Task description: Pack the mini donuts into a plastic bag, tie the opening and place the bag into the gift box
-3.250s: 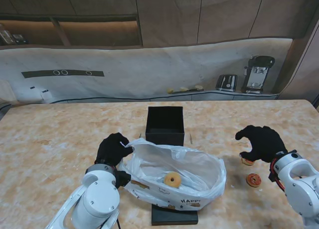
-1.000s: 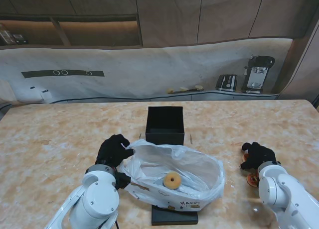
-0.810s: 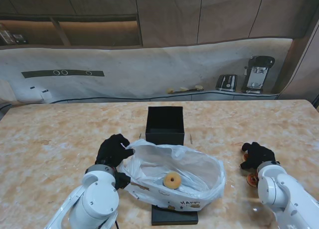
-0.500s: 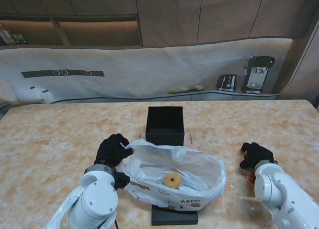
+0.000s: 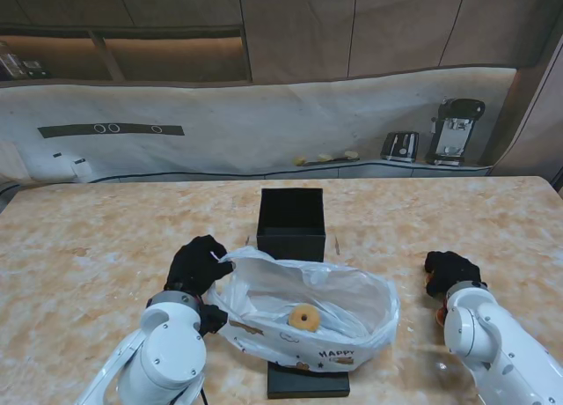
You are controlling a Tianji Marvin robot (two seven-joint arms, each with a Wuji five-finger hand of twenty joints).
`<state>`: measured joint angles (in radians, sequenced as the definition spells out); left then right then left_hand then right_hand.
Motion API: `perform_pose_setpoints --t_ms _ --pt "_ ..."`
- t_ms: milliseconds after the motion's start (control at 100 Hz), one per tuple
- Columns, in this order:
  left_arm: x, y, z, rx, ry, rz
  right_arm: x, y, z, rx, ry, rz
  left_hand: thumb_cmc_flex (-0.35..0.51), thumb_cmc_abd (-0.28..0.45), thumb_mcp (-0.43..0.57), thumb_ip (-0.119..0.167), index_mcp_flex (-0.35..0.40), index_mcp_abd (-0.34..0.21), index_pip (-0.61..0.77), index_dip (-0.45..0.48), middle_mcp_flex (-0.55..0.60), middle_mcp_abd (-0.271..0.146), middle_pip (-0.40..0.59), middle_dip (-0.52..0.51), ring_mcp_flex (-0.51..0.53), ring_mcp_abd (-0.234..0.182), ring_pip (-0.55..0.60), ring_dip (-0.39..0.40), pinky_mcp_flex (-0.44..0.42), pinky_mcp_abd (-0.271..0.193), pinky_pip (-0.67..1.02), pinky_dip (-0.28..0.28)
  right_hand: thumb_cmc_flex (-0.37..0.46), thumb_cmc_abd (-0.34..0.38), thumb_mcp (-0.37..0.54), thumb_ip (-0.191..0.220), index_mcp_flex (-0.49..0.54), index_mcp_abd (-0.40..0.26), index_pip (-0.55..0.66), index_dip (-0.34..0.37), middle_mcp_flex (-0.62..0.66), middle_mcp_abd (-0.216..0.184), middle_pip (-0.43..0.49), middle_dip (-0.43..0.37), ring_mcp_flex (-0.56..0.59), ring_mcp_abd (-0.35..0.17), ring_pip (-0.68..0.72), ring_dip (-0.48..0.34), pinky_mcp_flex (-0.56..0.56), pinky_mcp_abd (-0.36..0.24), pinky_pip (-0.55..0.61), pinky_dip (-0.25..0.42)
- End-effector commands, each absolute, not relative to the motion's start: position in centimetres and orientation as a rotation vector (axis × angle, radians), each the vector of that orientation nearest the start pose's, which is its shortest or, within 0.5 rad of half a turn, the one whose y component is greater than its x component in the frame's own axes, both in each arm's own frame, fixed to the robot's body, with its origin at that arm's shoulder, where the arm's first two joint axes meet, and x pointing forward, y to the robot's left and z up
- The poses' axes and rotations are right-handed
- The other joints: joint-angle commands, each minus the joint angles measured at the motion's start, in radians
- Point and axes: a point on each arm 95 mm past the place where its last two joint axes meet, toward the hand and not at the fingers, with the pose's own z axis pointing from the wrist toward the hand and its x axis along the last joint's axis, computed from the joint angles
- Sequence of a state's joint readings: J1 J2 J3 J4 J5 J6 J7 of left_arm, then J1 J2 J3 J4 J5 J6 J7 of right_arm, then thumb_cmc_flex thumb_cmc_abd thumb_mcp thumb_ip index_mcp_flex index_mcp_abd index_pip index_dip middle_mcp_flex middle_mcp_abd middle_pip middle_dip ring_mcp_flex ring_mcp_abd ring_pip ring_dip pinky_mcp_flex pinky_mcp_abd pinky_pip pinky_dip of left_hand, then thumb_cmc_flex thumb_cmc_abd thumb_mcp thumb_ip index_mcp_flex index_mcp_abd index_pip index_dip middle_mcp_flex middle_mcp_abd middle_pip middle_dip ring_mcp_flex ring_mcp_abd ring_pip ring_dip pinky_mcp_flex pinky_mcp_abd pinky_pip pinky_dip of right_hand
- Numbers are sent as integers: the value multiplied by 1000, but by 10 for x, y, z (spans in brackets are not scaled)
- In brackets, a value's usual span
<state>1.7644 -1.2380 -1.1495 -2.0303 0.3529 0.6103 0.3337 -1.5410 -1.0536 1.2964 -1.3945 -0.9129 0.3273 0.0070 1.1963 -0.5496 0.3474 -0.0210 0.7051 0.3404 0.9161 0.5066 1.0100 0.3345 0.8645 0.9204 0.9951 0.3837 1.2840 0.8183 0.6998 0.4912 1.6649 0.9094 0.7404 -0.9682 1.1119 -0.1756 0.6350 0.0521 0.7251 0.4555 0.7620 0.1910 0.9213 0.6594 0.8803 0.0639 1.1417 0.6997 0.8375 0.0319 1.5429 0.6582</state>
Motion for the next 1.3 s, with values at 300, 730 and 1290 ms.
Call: perform_pose_setpoints --t_ms 300,730,1290 --pt "329 -59 -261 -2009 612 -1641 398 -113 -375 1582 1195 1068 28 6 -14 21 -24 -14 34 0 -25 -12 -4 7 -16 27 -3 21 -8 -7 4 28 111 -59 110 -11 158 -64 113 12 79 -14 28 79 79 109 65 -22 96 -119 61 29" --pt "329 -62 -261 -2016 606 -1634 387 -86 -294 1519 1135 1452 28 3 -13 21 -21 -11 33 -1 -22 -9 -4 6 -13 26 -5 20 -8 -8 4 32 110 -55 116 -11 161 -60 119 -5 81 -13 21 83 74 121 61 -18 95 -113 55 38" --pt "328 -63 -261 -2025 589 -1638 362 -6 -225 1482 1353 1959 30 -6 -6 20 -10 -1 30 -6 -11 0 -2 -1 13 8 -10 10 20 -21 12 19 105 -46 111 -8 169 -62 110 -14 85 -9 12 84 74 121 57 -8 91 -104 53 50"
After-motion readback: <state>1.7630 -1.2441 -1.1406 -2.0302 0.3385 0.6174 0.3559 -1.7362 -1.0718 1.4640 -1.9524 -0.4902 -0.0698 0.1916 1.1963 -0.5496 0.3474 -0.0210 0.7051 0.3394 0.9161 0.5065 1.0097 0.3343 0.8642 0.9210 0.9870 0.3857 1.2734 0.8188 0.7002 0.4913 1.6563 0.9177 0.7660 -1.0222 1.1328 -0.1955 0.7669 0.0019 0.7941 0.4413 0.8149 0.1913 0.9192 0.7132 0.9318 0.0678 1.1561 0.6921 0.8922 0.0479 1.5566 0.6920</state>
